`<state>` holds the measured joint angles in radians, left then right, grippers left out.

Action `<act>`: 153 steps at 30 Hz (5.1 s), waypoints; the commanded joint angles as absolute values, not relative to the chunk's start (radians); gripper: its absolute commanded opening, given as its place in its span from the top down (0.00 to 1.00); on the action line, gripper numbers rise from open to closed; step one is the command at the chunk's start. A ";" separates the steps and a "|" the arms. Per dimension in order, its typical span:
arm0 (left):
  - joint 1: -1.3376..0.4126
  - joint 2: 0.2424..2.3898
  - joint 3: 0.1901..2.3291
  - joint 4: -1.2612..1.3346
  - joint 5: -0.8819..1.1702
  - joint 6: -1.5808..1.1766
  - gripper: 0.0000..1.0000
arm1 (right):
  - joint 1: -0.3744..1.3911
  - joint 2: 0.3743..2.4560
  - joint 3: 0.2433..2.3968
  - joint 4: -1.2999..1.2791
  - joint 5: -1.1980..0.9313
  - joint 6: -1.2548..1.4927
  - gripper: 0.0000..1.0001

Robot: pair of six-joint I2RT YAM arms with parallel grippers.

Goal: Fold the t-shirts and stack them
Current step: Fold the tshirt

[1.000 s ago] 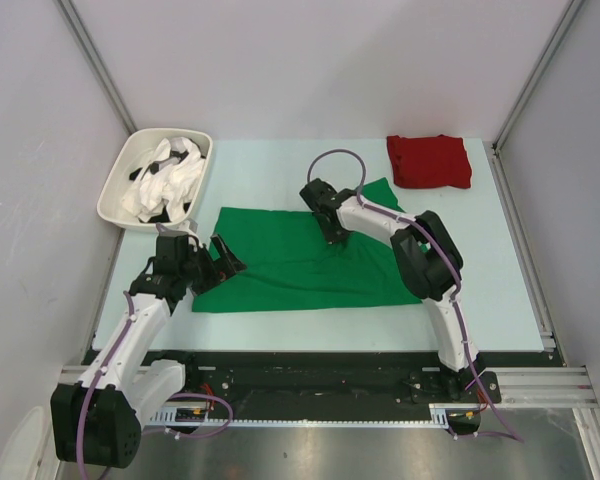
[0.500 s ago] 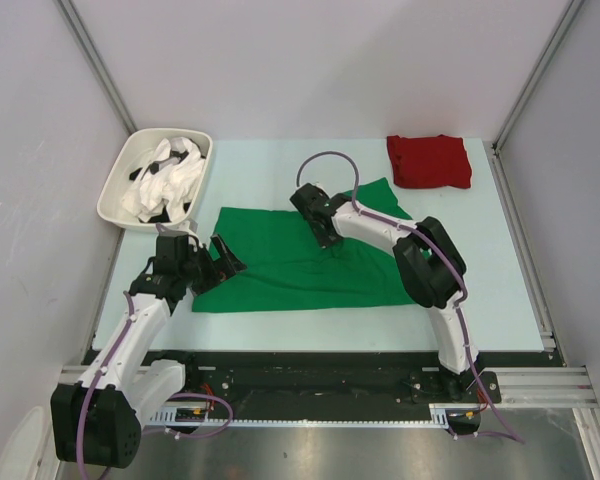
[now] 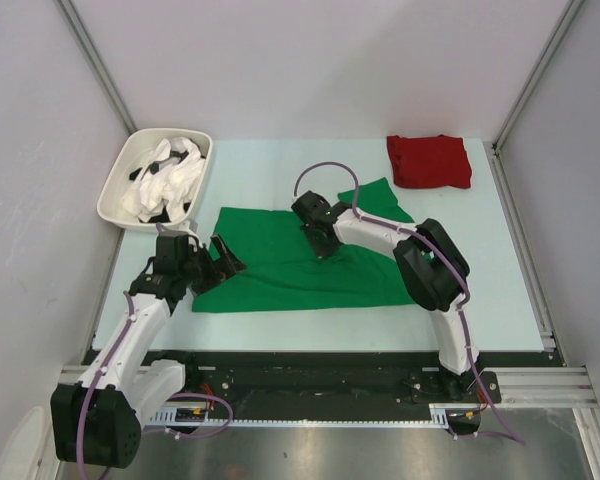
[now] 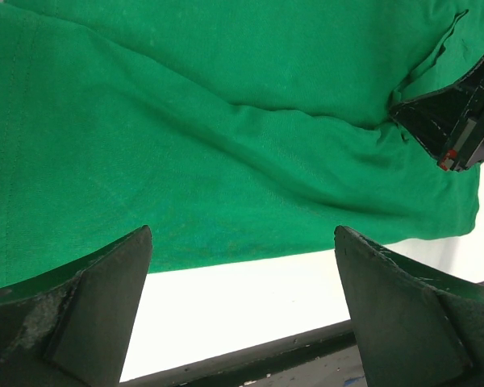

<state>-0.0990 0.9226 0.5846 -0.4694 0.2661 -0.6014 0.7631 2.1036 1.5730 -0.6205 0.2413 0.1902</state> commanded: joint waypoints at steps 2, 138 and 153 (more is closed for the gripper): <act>-0.103 0.904 0.586 -0.449 0.264 -0.581 0.00 | 0.773 2.017 1.548 -0.545 0.152 0.206 0.74; -0.307 0.529 0.224 -0.767 -0.103 -1.365 1.00 | 0.090 0.402 0.290 -0.856 -0.089 0.919 1.00; -0.316 0.308 0.193 -0.972 -0.046 -1.384 1.00 | 0.196 0.298 0.288 -0.962 -0.060 1.042 1.00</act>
<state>-0.3157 0.3462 0.2165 -0.8600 -0.0402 -1.3609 0.1608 0.3340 0.2584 -0.9047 -0.1059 0.9825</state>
